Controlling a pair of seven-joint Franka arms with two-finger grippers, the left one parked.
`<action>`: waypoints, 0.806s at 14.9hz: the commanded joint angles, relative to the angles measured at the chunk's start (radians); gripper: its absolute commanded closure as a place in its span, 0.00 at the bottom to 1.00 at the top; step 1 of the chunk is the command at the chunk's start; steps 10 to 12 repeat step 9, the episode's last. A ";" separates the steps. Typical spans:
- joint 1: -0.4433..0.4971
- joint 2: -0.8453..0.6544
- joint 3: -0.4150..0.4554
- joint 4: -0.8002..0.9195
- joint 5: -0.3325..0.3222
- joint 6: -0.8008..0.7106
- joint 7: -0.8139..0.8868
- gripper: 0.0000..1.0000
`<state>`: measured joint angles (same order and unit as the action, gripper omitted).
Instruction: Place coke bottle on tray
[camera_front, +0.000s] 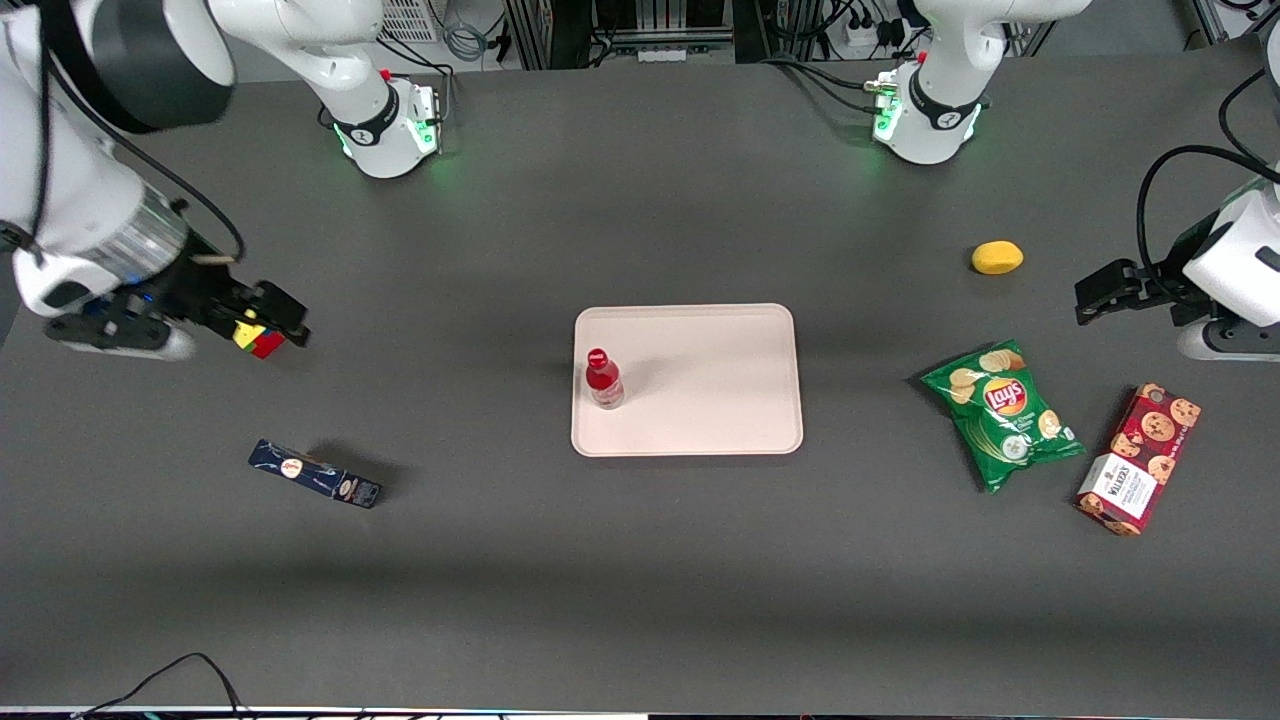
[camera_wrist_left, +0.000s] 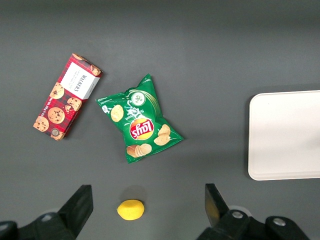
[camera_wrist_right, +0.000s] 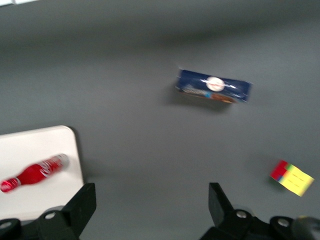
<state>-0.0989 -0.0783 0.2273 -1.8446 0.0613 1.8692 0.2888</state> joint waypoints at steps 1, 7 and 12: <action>-0.013 -0.129 -0.063 -0.093 0.032 -0.082 -0.172 0.00; -0.005 -0.127 -0.112 -0.062 -0.046 -0.100 -0.280 0.00; -0.005 -0.115 -0.111 -0.053 -0.046 -0.100 -0.278 0.00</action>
